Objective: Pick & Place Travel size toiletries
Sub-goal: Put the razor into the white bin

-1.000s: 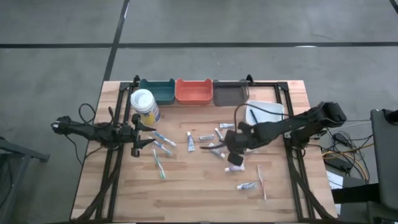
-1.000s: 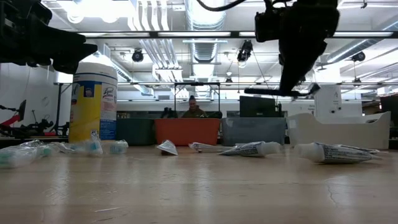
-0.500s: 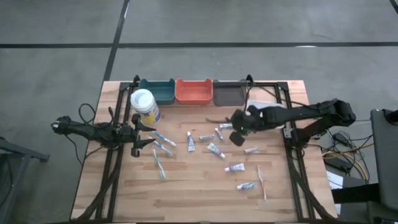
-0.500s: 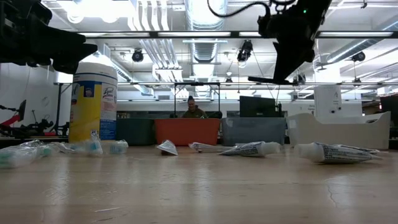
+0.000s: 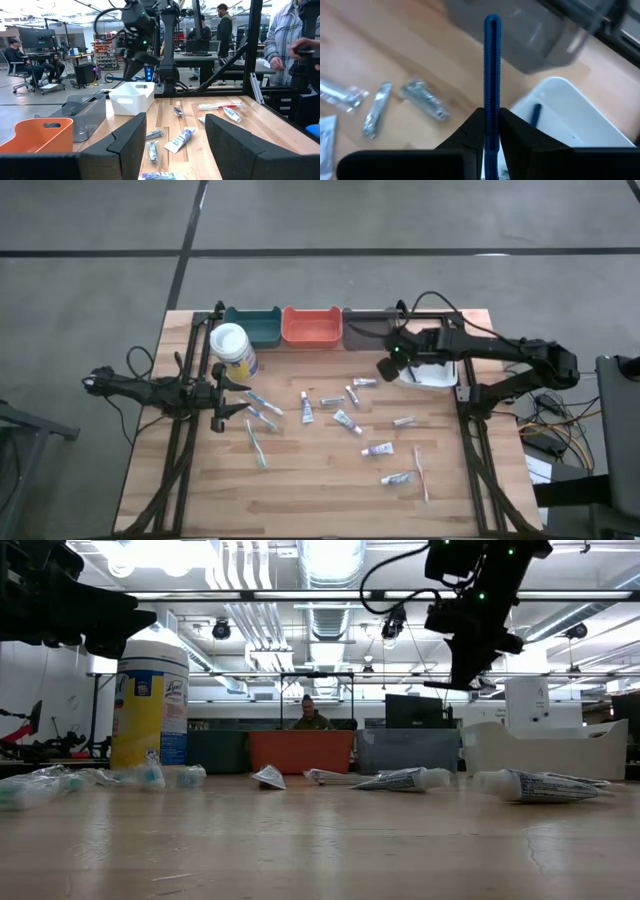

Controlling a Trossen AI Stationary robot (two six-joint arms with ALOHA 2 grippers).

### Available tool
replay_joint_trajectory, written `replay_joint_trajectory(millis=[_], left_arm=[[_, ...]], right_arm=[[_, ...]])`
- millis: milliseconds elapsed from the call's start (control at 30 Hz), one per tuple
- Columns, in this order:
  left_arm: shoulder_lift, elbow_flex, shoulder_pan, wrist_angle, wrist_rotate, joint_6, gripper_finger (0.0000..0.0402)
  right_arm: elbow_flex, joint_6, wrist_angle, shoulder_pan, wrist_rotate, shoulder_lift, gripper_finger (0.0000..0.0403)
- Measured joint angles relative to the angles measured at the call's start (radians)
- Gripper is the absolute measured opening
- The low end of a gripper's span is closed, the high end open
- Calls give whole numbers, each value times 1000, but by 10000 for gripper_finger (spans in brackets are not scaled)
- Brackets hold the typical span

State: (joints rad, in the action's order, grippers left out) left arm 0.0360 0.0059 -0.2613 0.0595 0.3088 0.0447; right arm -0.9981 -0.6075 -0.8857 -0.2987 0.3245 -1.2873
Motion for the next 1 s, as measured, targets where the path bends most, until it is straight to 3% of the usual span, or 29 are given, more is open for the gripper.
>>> replay_joint_trajectory(millis=[567,1000], left_arm=[[0,0,0,0,0,0,209],[0,0,0,0,0,0,209]], right_arm=[[88,-204,-70,-162,-2,5,47],[196,-281,-59,-189,-11,5,47]])
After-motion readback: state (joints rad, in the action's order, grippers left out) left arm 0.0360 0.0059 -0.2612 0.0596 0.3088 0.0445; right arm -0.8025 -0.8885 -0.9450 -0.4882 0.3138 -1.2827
